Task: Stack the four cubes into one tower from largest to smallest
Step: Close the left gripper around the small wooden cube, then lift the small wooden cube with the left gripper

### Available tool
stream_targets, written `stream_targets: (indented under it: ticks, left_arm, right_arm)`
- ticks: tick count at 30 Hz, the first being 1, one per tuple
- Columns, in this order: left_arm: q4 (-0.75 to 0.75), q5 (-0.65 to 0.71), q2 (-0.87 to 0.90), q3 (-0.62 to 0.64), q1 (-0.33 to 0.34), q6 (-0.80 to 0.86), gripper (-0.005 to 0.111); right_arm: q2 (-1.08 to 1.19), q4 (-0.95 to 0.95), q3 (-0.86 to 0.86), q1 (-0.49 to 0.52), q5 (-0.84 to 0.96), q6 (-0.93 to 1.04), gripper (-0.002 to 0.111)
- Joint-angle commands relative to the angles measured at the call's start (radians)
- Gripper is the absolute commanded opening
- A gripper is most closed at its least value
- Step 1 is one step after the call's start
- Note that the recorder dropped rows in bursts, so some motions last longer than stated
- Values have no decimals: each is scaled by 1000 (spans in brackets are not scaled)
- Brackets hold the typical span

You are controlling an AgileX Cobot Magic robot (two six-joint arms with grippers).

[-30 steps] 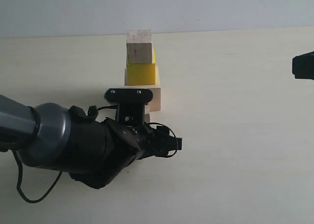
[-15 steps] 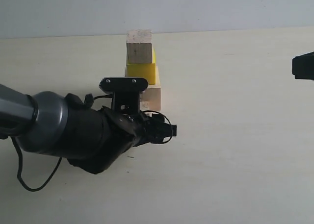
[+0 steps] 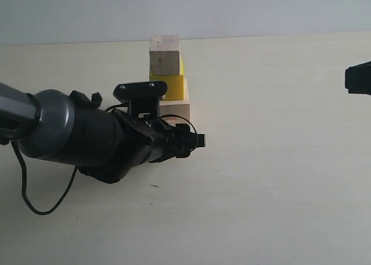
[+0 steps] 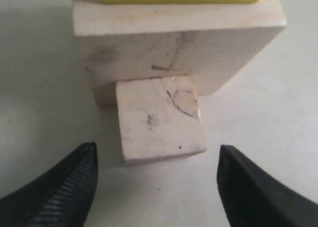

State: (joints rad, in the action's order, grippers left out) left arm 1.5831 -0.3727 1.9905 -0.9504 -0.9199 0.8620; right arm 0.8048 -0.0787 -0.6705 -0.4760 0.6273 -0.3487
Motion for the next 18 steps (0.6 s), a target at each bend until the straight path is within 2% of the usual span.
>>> stream_targets:
  ticks: [1,7,10,18]
  left_arm:
    - [-47,29,14,-3,3,-3,59]
    - [-48,34,23,-33,3,-3,58]
    - [-45,23,23,-37,3,-3,53]
    - [8,22,23,-37,3,1,5]
  right_arm:
    - [-5,-3,4,-1,-7,8,0]
    - [-5,-3,4,-1,-7,8,0]
    - [-5,-3,4,-1,-6,10,0]
    - [-5,-7,4,-1,-6,10,0]
